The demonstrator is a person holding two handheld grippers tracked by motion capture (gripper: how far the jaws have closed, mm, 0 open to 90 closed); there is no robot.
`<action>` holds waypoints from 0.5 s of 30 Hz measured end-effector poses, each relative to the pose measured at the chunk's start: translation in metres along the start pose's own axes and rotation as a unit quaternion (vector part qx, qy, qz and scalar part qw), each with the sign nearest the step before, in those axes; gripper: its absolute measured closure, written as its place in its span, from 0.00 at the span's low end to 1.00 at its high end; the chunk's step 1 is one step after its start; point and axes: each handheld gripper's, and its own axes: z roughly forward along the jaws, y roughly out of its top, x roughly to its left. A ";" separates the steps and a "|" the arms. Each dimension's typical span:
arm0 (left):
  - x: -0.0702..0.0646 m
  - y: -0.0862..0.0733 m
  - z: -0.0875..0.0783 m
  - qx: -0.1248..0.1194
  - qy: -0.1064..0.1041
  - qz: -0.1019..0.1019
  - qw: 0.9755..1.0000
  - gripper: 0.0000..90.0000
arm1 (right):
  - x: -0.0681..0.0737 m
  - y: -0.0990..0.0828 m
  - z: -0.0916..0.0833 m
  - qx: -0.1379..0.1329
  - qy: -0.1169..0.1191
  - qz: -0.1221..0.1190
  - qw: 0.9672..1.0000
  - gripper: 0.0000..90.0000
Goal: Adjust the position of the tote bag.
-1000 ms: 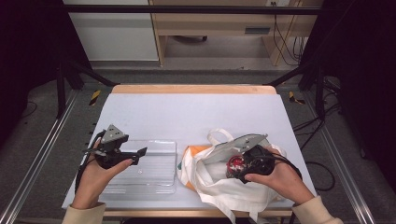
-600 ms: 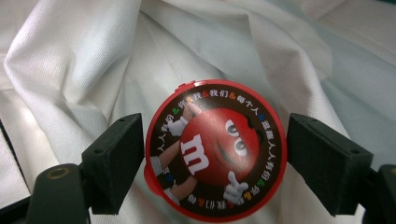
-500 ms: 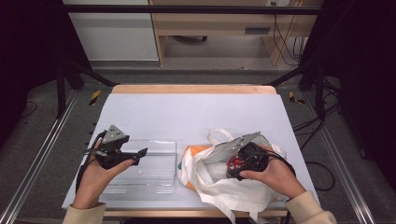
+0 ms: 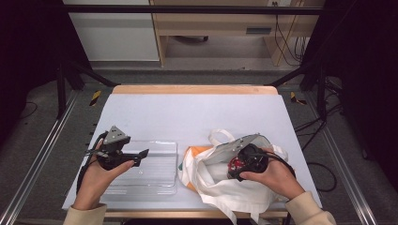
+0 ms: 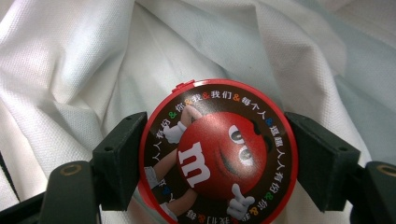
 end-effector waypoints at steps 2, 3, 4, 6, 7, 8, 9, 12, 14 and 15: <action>0.000 0.000 0.000 0.000 0.000 0.000 1.000 0.18 | 0.001 0.001 0.000 0.004 -0.003 0.000 1.000 0.28; 0.000 0.000 0.000 0.000 0.000 0.000 1.000 0.18 | 0.001 0.001 0.000 0.006 -0.003 0.004 1.000 0.28; 0.001 0.000 0.000 0.000 0.000 0.001 1.000 0.18 | 0.001 0.002 0.000 0.008 -0.005 0.003 1.000 0.28; 0.001 0.000 -0.001 0.001 0.000 0.000 1.000 0.18 | 0.001 0.002 0.000 0.011 -0.008 0.003 1.000 0.29; 0.002 0.000 -0.001 -0.001 0.001 -0.002 1.000 0.18 | 0.002 0.004 0.000 0.014 -0.008 0.011 1.000 0.29; 0.002 0.000 -0.001 0.000 0.003 -0.002 1.000 0.18 | 0.002 0.004 0.000 0.015 -0.009 0.010 1.000 0.29; 0.003 -0.001 -0.002 0.001 0.003 -0.002 1.000 0.18 | 0.003 0.004 0.000 0.016 -0.013 0.010 1.000 0.29; 0.004 -0.001 -0.003 -0.001 0.004 -0.003 1.000 0.18 | 0.005 0.005 0.000 0.015 -0.017 0.011 1.000 0.29; 0.004 -0.001 -0.003 -0.002 0.005 -0.004 1.000 0.18 | 0.005 0.004 -0.002 0.015 -0.022 0.009 1.000 0.29; 0.004 -0.001 -0.004 -0.002 0.006 -0.005 1.000 0.18 | 0.005 0.004 -0.003 0.010 -0.021 0.013 1.000 0.29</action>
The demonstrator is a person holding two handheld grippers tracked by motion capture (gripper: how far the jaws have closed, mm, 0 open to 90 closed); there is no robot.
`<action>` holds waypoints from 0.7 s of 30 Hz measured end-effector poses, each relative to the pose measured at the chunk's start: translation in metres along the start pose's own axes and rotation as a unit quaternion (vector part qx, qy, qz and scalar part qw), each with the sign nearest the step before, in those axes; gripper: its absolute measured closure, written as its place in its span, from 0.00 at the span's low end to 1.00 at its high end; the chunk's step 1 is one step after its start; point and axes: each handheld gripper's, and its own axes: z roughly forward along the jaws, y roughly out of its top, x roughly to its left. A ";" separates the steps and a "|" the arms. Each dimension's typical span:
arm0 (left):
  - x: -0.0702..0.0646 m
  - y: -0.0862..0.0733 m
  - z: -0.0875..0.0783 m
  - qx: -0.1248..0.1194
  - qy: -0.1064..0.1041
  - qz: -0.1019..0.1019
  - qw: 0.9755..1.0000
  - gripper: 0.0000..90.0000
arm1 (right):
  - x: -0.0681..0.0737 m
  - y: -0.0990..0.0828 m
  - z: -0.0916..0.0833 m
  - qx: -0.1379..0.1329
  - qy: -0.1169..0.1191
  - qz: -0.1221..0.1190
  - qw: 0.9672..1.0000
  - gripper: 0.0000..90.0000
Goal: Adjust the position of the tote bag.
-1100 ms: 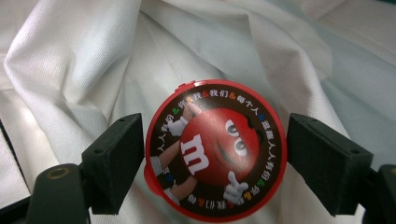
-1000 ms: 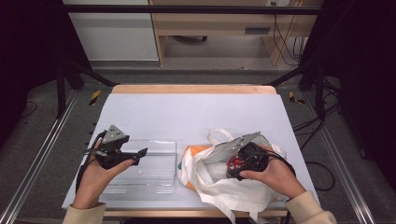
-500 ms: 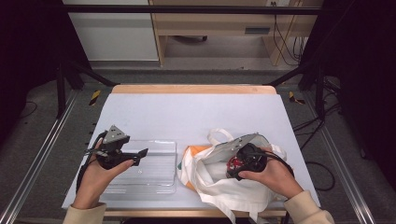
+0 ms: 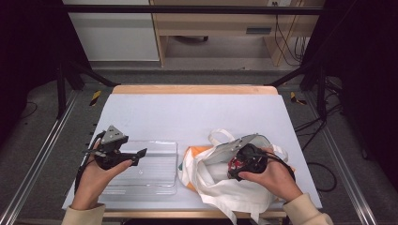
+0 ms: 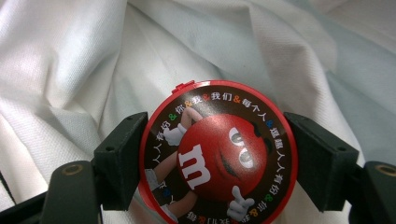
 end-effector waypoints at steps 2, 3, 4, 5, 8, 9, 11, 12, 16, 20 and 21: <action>0.001 0.000 0.000 0.000 0.000 -0.001 1.000 0.17 | -0.001 -0.001 -0.003 -0.005 -0.001 0.005 1.000 0.29; 0.001 -0.001 0.000 0.000 0.000 -0.001 1.000 0.17 | -0.002 -0.001 -0.005 -0.008 -0.003 0.005 1.000 0.29; 0.002 -0.001 0.001 0.000 -0.002 -0.002 1.000 0.17 | -0.002 -0.001 -0.007 -0.015 -0.001 0.009 1.000 0.29; 0.002 -0.001 0.001 0.001 -0.002 -0.001 1.000 0.17 | -0.002 -0.002 -0.009 -0.018 0.000 0.010 1.000 0.29; 0.003 -0.002 0.001 0.004 0.003 -0.001 1.000 0.17 | -0.002 -0.001 -0.015 -0.027 0.000 0.012 1.000 0.29; 0.003 -0.002 0.001 0.006 0.004 0.001 1.000 0.17 | -0.001 -0.001 -0.018 -0.030 0.000 0.012 0.999 0.29; 0.004 -0.002 0.001 0.007 0.006 0.001 1.000 0.17 | 0.000 0.000 -0.023 -0.034 -0.003 0.008 0.999 0.29; 0.004 -0.002 0.001 0.007 0.005 0.002 1.000 0.17 | 0.000 0.001 -0.025 -0.036 -0.004 0.010 0.999 0.29; 0.003 -0.002 0.001 0.008 0.006 0.003 1.000 0.17 | 0.001 0.003 -0.036 -0.044 -0.008 0.005 0.999 0.29; 0.004 -0.003 0.001 0.010 0.008 0.005 1.000 0.16 | 0.001 0.004 -0.045 -0.054 -0.010 0.004 0.998 0.29; 0.004 -0.003 0.001 0.010 0.009 0.005 1.000 0.16 | 0.001 0.004 -0.047 -0.055 -0.011 0.007 0.998 0.29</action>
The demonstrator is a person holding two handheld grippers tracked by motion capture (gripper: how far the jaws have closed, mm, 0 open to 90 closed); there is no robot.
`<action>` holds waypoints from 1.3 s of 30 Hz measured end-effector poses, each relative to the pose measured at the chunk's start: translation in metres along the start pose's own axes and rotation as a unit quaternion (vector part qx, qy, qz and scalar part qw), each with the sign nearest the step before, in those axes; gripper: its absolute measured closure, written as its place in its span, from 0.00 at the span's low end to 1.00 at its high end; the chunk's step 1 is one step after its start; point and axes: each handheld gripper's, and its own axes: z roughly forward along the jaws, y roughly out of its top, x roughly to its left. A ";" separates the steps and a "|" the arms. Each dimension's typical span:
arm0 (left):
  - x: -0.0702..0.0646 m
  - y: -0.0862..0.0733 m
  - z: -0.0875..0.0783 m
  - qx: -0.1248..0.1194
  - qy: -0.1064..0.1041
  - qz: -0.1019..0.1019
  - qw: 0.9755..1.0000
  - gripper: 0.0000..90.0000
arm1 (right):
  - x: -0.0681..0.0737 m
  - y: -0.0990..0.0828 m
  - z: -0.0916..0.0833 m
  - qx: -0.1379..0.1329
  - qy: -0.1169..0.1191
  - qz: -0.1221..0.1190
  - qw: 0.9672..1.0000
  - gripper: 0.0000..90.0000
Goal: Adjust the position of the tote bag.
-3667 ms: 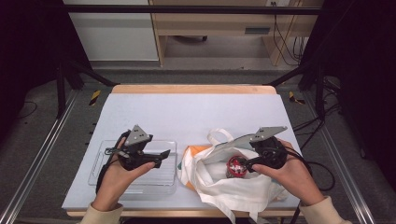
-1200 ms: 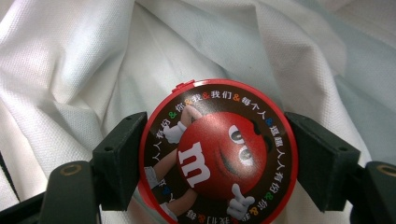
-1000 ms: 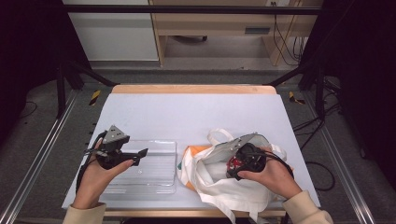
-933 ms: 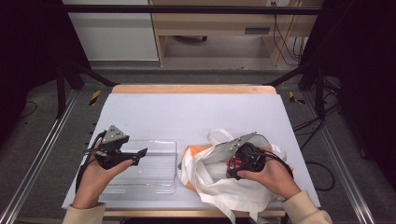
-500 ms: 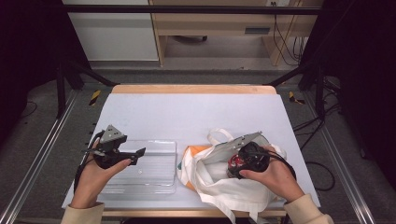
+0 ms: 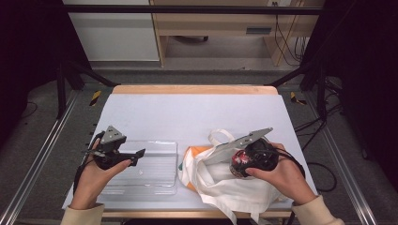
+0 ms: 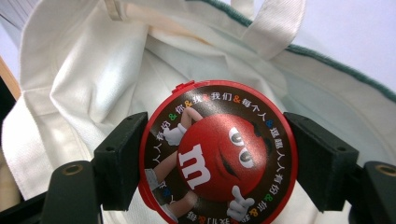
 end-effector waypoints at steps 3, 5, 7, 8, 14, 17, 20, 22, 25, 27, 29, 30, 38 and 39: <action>0.000 0.000 0.000 -0.001 0.001 -0.002 1.000 0.16 | -0.001 0.001 -0.005 -0.002 -0.003 -0.003 1.000 0.29; 0.000 0.000 0.000 0.000 0.001 -0.001 1.000 0.16 | -0.001 0.002 -0.009 -0.003 -0.006 -0.004 1.000 0.29; 0.000 0.000 0.000 -0.001 0.001 -0.002 1.000 0.16 | -0.002 0.003 -0.014 -0.007 -0.011 -0.004 1.000 0.29; 0.001 0.000 0.000 -0.001 0.001 -0.001 1.000 0.16 | -0.003 0.003 -0.015 -0.007 -0.011 -0.006 1.000 0.29; 0.002 -0.001 -0.001 0.001 0.003 -0.001 1.000 0.16 | -0.003 0.007 -0.025 -0.015 -0.012 -0.001 1.000 0.29; 0.002 -0.001 -0.001 0.000 0.004 -0.002 1.000 0.16 | -0.004 0.009 -0.030 -0.021 -0.012 -0.001 1.000 0.29; 0.002 -0.001 -0.001 0.002 0.004 0.000 1.000 0.16 | -0.004 0.013 -0.035 -0.022 -0.015 -0.004 1.000 0.29; 0.002 -0.001 -0.001 0.003 0.005 0.000 1.000 0.16 | -0.004 0.015 -0.038 -0.024 -0.016 -0.003 1.000 0.29; 0.003 -0.001 -0.001 0.004 0.006 0.000 1.000 0.16 | -0.004 0.020 -0.043 -0.027 -0.020 -0.004 0.999 0.29; 0.003 -0.002 -0.001 0.005 0.008 0.001 1.000 0.16 | -0.003 0.024 -0.046 -0.028 -0.021 -0.006 0.999 0.29; 0.003 -0.002 -0.001 0.005 0.008 0.000 1.000 0.16 | -0.002 0.027 -0.047 -0.030 -0.022 -0.006 0.999 0.29; 0.003 -0.002 -0.001 0.005 0.008 0.001 1.000 0.16 | -0.001 0.028 -0.048 -0.030 -0.022 -0.008 0.999 0.29; 0.007 -0.003 -0.001 0.006 0.010 -0.003 1.000 0.16 | 0.005 0.041 -0.056 -0.040 -0.024 -0.016 0.999 0.29; 0.007 -0.003 -0.001 0.006 0.010 -0.003 1.000 0.16 | 0.005 0.043 -0.058 -0.041 -0.021 -0.018 0.999 0.29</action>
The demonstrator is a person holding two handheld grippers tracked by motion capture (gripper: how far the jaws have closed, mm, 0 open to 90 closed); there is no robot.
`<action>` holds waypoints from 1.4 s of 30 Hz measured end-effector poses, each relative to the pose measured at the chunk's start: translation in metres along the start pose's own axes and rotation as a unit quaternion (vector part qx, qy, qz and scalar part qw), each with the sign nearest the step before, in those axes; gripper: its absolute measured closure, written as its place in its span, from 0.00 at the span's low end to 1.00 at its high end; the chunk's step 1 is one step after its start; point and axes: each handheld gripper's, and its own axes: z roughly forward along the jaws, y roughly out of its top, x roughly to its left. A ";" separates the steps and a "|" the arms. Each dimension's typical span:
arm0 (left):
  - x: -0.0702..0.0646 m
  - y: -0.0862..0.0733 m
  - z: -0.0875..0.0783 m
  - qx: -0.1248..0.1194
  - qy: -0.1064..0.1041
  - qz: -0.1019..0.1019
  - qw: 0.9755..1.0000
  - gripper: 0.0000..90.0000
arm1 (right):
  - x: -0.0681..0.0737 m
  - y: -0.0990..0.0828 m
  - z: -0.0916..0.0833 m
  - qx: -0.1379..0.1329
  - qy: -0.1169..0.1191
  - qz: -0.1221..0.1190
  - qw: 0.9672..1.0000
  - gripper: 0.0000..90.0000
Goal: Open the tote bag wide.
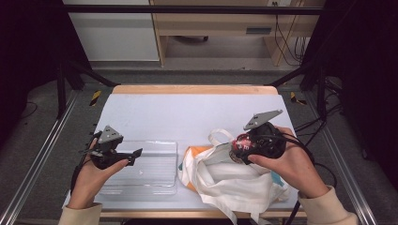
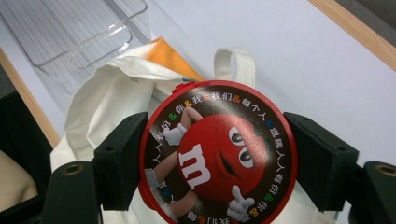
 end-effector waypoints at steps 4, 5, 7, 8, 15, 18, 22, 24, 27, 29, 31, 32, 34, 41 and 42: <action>0.001 0.000 -0.002 0.003 0.007 0.005 1.000 0.16 | 0.002 0.006 -0.002 -0.003 -0.002 -0.002 1.000 0.29; 0.001 0.000 -0.002 0.001 0.006 0.004 1.000 0.16 | 0.002 0.008 -0.002 -0.006 -0.001 -0.002 1.000 0.29; 0.002 0.000 -0.003 0.000 0.011 0.007 1.000 0.16 | 0.005 0.015 -0.002 -0.007 0.000 -0.006 1.000 0.29; 0.002 0.000 -0.003 0.001 0.013 0.008 1.000 0.16 | 0.006 0.017 -0.002 -0.006 -0.001 -0.008 1.000 0.29; 0.006 -0.001 -0.005 -0.004 0.015 0.004 1.000 0.14 | 0.014 0.033 0.006 -0.004 0.006 -0.010 1.000 0.29; 0.008 -0.001 -0.007 -0.007 0.014 0.004 1.000 0.13 | 0.019 0.042 0.011 -0.001 0.008 -0.014 1.000 0.29; 0.010 -0.002 -0.009 -0.011 0.015 -0.003 1.000 0.13 | 0.026 0.054 0.017 0.003 0.010 -0.023 1.000 0.29; 0.012 -0.002 -0.010 -0.010 0.014 -0.003 1.000 0.12 | 0.030 0.062 0.022 0.007 0.010 -0.029 1.000 0.29; 0.015 -0.003 -0.011 -0.010 0.016 -0.004 1.000 0.11 | 0.036 0.072 0.030 0.010 0.013 -0.035 0.999 0.29; 0.018 -0.004 -0.013 -0.010 0.017 -0.005 1.000 0.10 | 0.039 0.077 0.036 0.012 0.015 -0.037 0.999 0.29; 0.020 -0.005 -0.014 -0.011 0.017 -0.010 1.000 0.10 | 0.044 0.083 0.043 0.016 0.017 -0.043 0.999 0.29; 0.022 -0.006 -0.015 -0.011 0.017 -0.011 1.000 0.10 | 0.046 0.085 0.046 0.018 0.019 -0.044 0.999 0.29; 0.024 -0.007 -0.015 -0.012 0.019 -0.014 1.000 0.10 | 0.049 0.089 0.052 0.019 0.021 -0.047 0.998 0.29; 0.030 -0.010 -0.017 -0.013 0.022 -0.021 0.999 0.09 | 0.057 0.098 0.066 0.023 0.028 -0.049 0.998 0.29; 0.031 -0.011 -0.017 -0.012 0.022 -0.020 0.999 0.09 | 0.058 0.099 0.068 0.022 0.029 -0.049 0.998 0.29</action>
